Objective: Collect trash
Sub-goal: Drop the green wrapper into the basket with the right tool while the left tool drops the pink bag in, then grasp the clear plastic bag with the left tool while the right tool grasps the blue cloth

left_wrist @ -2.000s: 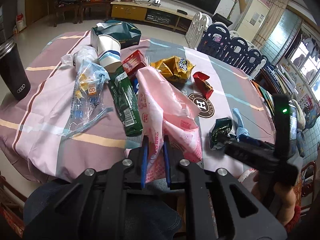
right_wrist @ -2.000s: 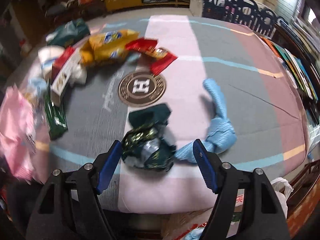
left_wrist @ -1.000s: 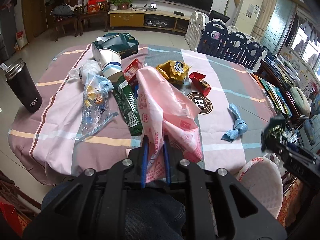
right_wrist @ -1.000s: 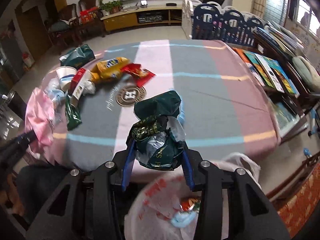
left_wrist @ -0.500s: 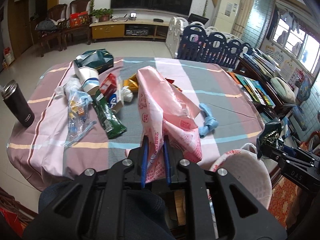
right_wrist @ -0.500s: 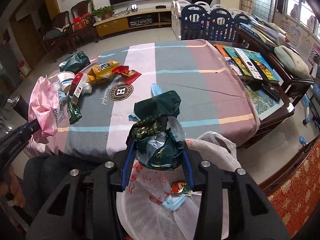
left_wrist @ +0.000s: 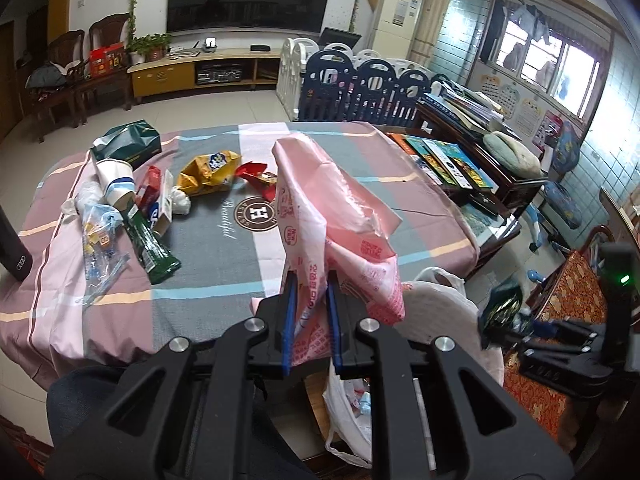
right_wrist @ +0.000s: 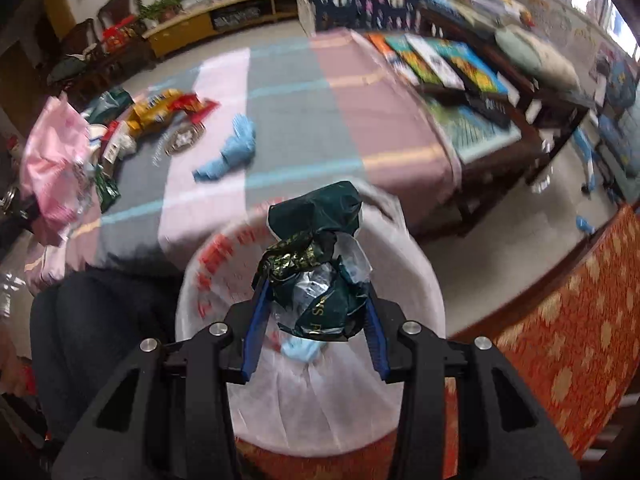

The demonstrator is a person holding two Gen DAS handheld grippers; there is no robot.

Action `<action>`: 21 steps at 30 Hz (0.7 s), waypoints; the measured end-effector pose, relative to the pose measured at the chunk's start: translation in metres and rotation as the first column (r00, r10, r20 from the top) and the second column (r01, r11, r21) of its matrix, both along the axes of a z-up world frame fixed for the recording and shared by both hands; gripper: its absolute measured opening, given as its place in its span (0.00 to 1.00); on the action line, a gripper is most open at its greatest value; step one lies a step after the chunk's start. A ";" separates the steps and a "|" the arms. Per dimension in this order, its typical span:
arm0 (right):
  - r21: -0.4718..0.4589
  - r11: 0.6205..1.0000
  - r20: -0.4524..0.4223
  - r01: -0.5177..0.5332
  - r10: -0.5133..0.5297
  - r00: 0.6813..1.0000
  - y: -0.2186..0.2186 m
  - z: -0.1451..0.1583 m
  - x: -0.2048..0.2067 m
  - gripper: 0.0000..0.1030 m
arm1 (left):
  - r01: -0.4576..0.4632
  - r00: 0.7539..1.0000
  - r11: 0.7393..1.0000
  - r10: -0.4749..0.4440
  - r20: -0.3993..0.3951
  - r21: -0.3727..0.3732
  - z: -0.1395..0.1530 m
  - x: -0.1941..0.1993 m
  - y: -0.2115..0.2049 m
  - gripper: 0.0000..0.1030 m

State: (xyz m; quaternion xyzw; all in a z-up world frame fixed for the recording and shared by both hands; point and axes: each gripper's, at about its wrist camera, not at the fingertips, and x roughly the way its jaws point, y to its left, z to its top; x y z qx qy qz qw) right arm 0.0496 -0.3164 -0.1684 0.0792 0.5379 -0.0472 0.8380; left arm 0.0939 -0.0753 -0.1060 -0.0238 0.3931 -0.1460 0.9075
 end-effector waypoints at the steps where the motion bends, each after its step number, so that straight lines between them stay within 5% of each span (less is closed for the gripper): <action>1: 0.003 1.000 -0.022 0.014 -0.014 1.000 -0.001 -0.006 -0.003 0.43 | 0.006 1.000 1.000 -0.006 -0.001 -0.003 0.000 -0.001 -0.002 0.15; 6: 0.054 0.997 -0.143 0.058 -0.050 0.988 -0.007 -0.032 -0.010 0.53 | 0.051 0.998 0.999 -0.051 -0.028 -0.015 -0.005 -0.004 -0.013 0.15; 8: 0.064 0.995 -0.139 0.077 -0.068 0.988 -0.010 -0.028 -0.012 0.69 | 0.067 0.997 0.998 -0.068 -0.047 -0.022 -0.009 -0.002 -0.016 0.15; 13: 0.147 0.971 -0.060 0.188 -0.181 0.982 -0.042 -0.005 -0.018 0.77 | 0.161 0.980 0.984 -0.168 -0.105 -0.074 -0.020 0.000 -0.032 0.15; 19: 0.201 0.943 0.026 0.265 -0.276 0.961 -0.069 0.017 -0.022 0.77 | 0.368 0.908 0.926 -0.378 -0.179 -0.086 -0.043 -0.009 -0.077 0.16; 21: 0.192 0.944 0.044 0.270 -0.283 0.958 -0.071 0.023 -0.021 0.77 | 0.433 0.878 0.898 -0.440 -0.189 -0.078 -0.049 -0.018 -0.093 0.25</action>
